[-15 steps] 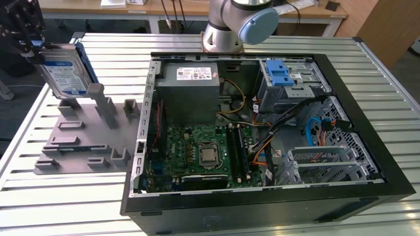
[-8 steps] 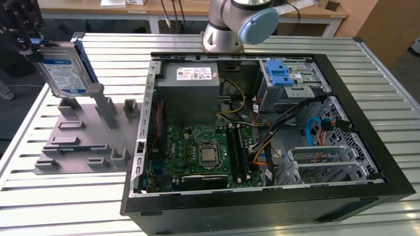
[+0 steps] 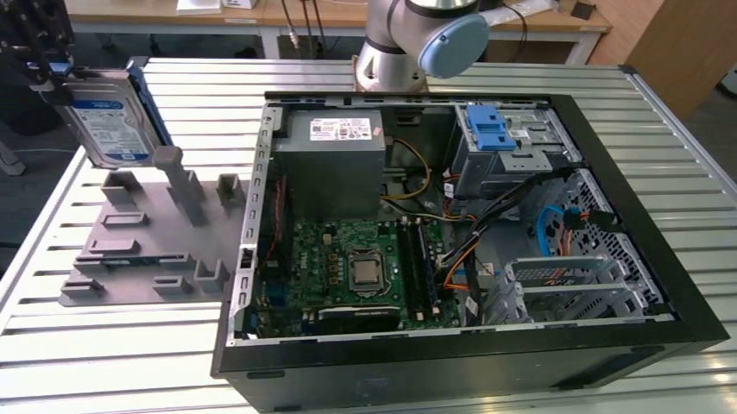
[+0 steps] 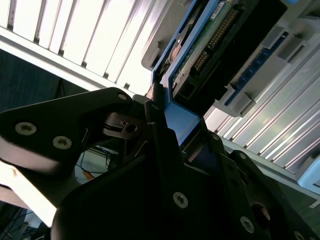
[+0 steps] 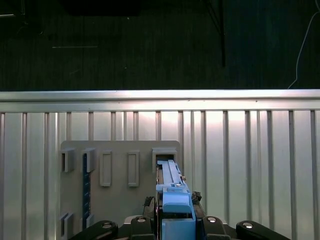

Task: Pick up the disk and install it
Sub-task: 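Pick up the disk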

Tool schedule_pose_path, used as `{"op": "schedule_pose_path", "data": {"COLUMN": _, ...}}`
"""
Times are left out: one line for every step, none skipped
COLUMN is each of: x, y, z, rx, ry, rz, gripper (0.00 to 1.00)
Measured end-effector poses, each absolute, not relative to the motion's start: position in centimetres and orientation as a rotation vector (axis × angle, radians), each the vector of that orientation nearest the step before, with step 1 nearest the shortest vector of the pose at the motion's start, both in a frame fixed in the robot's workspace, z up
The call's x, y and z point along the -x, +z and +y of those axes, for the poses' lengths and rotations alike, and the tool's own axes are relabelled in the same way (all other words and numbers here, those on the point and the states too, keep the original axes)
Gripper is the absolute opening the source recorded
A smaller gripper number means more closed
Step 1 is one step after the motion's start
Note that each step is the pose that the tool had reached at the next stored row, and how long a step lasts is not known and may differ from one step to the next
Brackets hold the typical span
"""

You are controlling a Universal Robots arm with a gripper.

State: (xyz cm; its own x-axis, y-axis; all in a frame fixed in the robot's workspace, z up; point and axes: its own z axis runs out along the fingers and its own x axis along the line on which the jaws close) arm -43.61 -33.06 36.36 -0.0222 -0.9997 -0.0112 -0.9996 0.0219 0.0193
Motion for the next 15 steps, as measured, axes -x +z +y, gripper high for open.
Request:
{"op": "schedule_pose_path", "data": {"x": 43.6, "y": 36.4, "z": -33.1, "rx": -2.193, "ry": -0.034, "rz": -2.242, "gripper": 0.37}}
{"op": "schedule_pose_path", "data": {"x": 43.6, "y": 36.5, "z": -33.1, "rx": -2.193, "ry": -0.034, "rz": -2.242, "gripper": 0.37}}
{"op": "schedule_pose_path", "data": {"x": 43.6, "y": 36.6, "z": -33.1, "rx": -2.193, "ry": -0.034, "rz": -2.242, "gripper": 0.37}}
{"op": "schedule_pose_path", "data": {"x": 43.6, "y": 36.6, "z": -33.1, "rx": -2.193, "ry": -0.034, "rz": -2.242, "gripper": 0.37}}
{"op": "schedule_pose_path", "data": {"x": 43.6, "y": 36.7, "z": -33.1, "rx": -2.193, "ry": -0.034, "rz": -2.242, "gripper": 0.37}}
{"op": "schedule_pose_path", "data": {"x": 43.6, "y": 36.8, "z": -33.1, "rx": -2.193, "ry": -0.034, "rz": -2.242, "gripper": 0.37}}
{"op": "schedule_pose_path", "data": {"x": 43.6, "y": 36.9, "z": -33.1, "rx": -2.193, "ry": -0.034, "rz": -2.242, "gripper": 0.37}}
{"op": "schedule_pose_path", "data": {"x": 43.6, "y": 37.0, "z": -33.1, "rx": -2.193, "ry": -0.034, "rz": -2.242, "gripper": 0.37}}
{"op": "schedule_pose_path", "data": {"x": 43.6, "y": 37.1, "z": -33.1, "rx": -2.193, "ry": -0.034, "rz": -2.242, "gripper": 0.37}}
{"op": "schedule_pose_path", "data": {"x": 43.6, "y": 37.1, "z": -33.1, "rx": -2.193, "ry": -0.034, "rz": -2.242, "gripper": 0.37}}
{"op": "schedule_pose_path", "data": {"x": 43.6, "y": 37.2, "z": -33.1, "rx": -2.193, "ry": -0.034, "rz": -2.242, "gripper": 0.37}}
{"op": "schedule_pose_path", "data": {"x": 43.6, "y": 37.3, "z": -33.1, "rx": -2.193, "ry": -0.034, "rz": -2.242, "gripper": 0.37}}
{"op": "schedule_pose_path", "data": {"x": 43.6, "y": 37.4, "z": -33.1, "rx": -2.193, "ry": -0.034, "rz": -2.242, "gripper": 0.37}}
{"op": "schedule_pose_path", "data": {"x": 43.6, "y": 37.5, "z": -33.1, "rx": -2.193, "ry": -0.034, "rz": -2.242, "gripper": 0.37}}
{"op": "schedule_pose_path", "data": {"x": 43.6, "y": 37.6, "z": -33.1, "rx": -2.193, "ry": -0.034, "rz": -2.242, "gripper": 0.37}}
